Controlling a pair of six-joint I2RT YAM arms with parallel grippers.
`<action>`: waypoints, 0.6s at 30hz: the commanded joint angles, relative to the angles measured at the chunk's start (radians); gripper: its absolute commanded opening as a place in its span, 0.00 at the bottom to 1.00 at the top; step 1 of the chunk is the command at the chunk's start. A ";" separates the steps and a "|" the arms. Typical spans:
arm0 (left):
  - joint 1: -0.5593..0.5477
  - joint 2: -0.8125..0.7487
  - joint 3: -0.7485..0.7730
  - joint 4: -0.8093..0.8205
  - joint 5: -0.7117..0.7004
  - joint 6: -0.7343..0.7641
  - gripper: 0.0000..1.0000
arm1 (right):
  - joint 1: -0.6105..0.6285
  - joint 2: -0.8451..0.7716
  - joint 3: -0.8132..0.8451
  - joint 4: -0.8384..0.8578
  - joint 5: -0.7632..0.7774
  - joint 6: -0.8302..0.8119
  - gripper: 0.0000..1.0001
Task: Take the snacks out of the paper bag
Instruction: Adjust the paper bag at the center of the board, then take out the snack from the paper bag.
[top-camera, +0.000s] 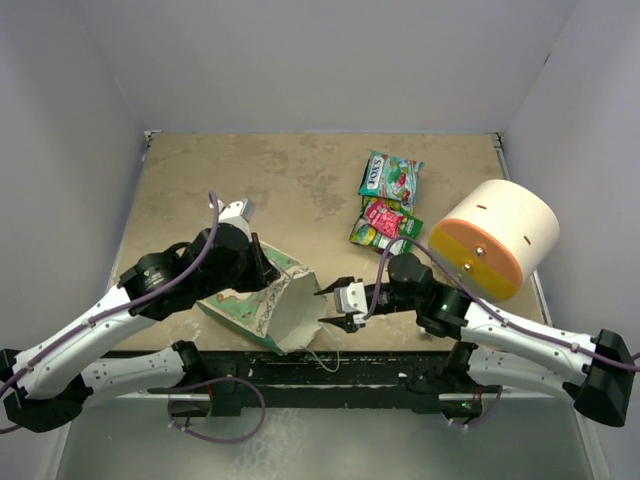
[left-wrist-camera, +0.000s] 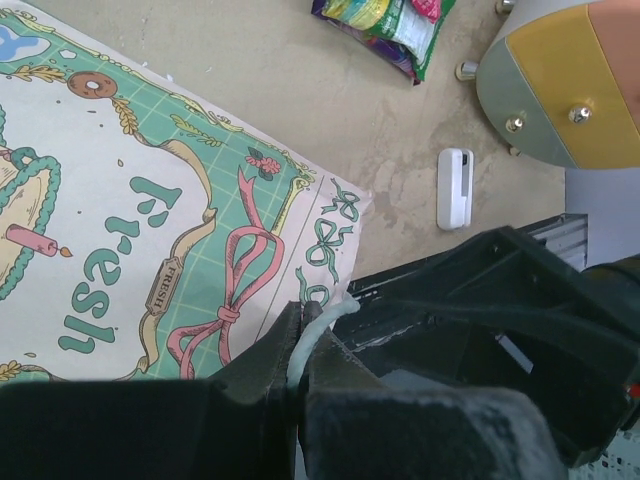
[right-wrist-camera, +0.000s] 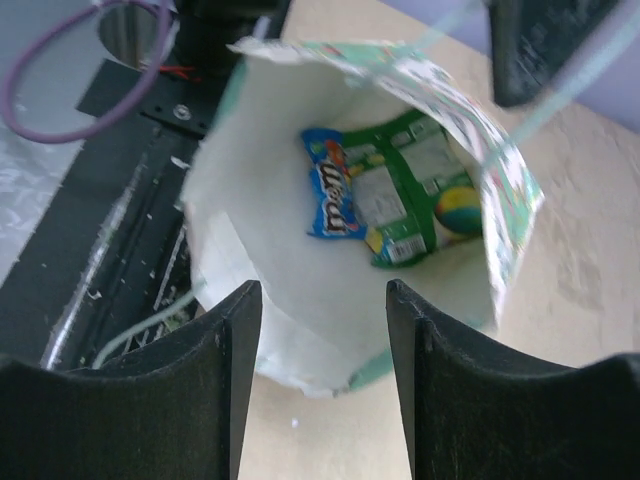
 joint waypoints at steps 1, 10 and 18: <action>0.002 0.007 0.027 0.029 0.014 0.001 0.00 | 0.110 0.043 -0.006 0.173 0.021 -0.032 0.55; 0.003 0.012 0.088 0.021 0.022 0.067 0.00 | 0.197 0.259 -0.029 0.461 0.225 0.075 0.53; 0.002 0.016 0.138 0.027 0.051 0.166 0.00 | 0.240 0.366 0.001 0.517 0.290 0.085 0.53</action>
